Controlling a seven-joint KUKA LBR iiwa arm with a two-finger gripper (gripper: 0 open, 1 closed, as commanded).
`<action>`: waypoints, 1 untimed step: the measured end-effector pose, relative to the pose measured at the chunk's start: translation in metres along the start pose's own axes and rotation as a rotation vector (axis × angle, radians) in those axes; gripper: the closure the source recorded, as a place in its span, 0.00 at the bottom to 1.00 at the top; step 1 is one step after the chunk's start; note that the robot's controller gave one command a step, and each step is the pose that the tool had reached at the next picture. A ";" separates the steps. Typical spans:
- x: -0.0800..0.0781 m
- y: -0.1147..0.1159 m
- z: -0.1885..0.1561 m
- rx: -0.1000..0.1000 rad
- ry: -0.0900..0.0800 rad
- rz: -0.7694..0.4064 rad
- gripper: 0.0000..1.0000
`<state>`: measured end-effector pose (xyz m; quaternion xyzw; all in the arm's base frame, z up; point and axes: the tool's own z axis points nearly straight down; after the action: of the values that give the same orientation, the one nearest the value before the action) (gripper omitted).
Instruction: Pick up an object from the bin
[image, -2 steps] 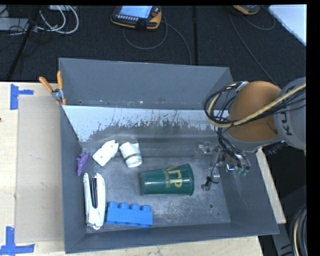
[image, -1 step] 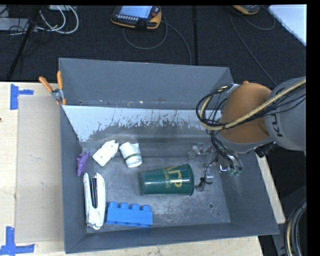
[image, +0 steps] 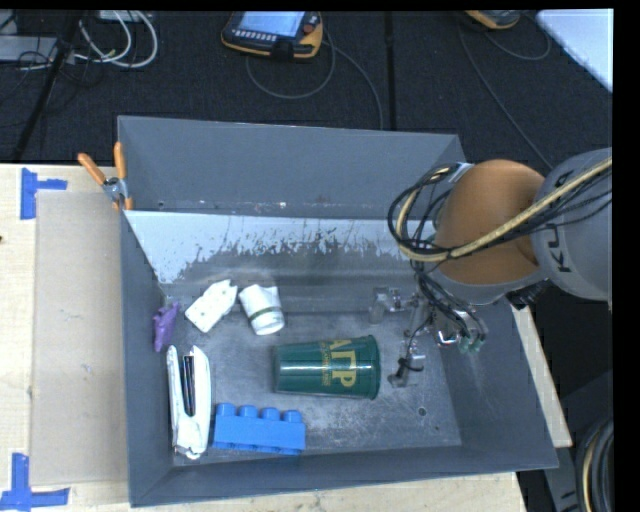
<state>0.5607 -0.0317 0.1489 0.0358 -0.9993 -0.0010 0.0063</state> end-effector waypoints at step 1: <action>-0.016 -0.001 -0.008 0.005 -0.033 0.061 0.00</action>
Offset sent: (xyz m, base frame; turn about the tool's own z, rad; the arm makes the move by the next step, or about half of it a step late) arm 0.0241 0.0364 -0.0736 -0.2951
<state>0.5766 -0.0316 0.1566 0.0054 -0.9999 0.0013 -0.0101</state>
